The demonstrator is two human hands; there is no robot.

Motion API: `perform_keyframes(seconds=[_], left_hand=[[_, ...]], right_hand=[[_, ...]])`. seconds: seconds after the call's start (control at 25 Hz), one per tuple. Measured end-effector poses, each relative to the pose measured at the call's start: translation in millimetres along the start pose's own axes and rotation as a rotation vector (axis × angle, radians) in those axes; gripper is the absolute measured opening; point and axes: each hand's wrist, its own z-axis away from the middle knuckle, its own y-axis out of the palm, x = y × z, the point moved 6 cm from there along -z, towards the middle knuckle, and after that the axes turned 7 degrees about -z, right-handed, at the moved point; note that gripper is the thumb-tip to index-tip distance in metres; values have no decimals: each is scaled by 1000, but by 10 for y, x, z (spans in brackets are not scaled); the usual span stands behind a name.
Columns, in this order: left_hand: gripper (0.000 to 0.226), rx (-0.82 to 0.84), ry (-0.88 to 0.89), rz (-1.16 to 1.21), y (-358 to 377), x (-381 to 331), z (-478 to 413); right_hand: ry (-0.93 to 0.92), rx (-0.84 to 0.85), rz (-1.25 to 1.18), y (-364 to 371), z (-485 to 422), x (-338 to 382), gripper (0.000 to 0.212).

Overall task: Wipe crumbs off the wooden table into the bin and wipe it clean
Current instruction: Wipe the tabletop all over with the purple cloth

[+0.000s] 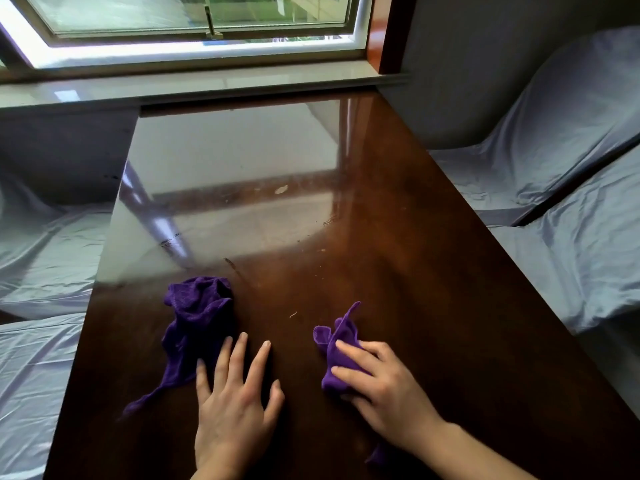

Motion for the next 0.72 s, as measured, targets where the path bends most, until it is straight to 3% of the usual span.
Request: perform_keyframes(seconds=[0.08, 0.2, 0.32, 0.4, 0.52, 0.72], left_hand=[[64, -5, 3, -1, -10, -4, 9], [64, -5, 6, -2, -12, -3, 19], [63, -4, 2, -5, 0, 17, 17], [63, 2, 1, -7, -2, 18, 7], [64, 8, 9, -7, 22, 26, 13], [64, 12, -4, -7, 33, 36, -3]], right_hand=[[19, -57, 65, -138, -189, -201, 30], [389, -349, 61, -467, -649, -757, 24], [572, -431, 8, -384, -1043, -977, 21], [562, -348, -51, -257, -1333, -921, 22], [468, -91, -25, -70, -1554, -680, 27], [51, 198, 171, 88, -728, -285, 50]])
